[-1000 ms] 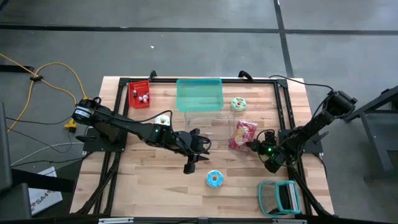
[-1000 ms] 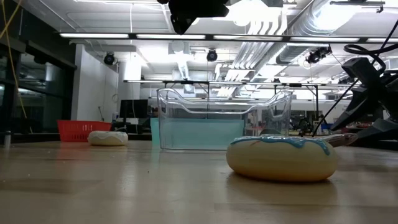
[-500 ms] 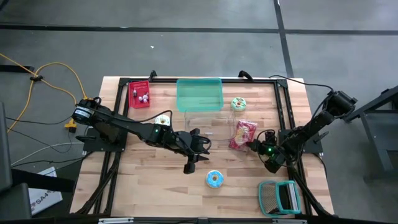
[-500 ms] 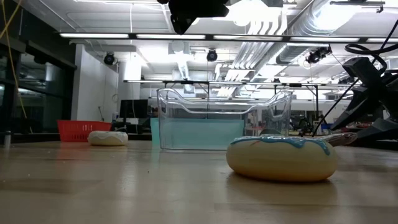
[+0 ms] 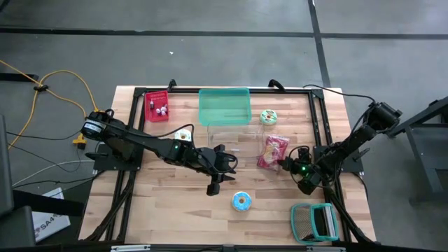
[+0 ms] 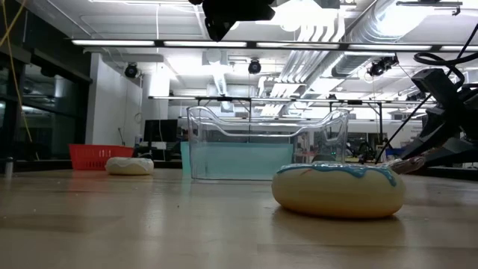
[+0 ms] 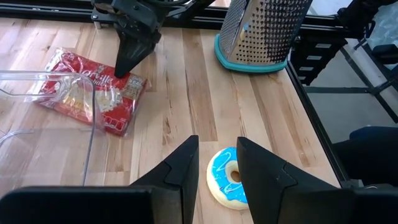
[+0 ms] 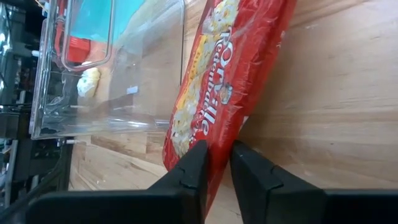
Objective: Pick & Place Food Item
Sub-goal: Put the popcorn bag into the blue bin
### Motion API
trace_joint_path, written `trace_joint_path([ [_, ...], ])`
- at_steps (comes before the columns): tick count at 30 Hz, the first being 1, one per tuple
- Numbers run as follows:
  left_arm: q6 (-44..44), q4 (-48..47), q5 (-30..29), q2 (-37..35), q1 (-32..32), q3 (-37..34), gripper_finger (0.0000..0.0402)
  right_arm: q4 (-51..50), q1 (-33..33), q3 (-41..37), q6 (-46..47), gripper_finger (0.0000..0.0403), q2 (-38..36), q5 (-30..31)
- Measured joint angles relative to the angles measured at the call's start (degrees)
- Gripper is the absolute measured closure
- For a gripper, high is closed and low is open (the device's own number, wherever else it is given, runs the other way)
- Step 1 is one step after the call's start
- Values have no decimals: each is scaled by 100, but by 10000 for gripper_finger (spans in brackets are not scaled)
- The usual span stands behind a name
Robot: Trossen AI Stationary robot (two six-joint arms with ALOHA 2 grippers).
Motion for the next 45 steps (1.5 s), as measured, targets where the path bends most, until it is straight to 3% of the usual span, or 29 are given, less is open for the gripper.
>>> trace_joint_path([
  [7,0,0,0,0,-2,0,297,-2,0,0,-29,365,0,0],
  [33,3,57,-2,58,-1,0,297,0,2,2,-93,367,0,-65],
  [45,909,272,10,398,13,-5,297,68,119,-2,-222,367,-109,-91],
])
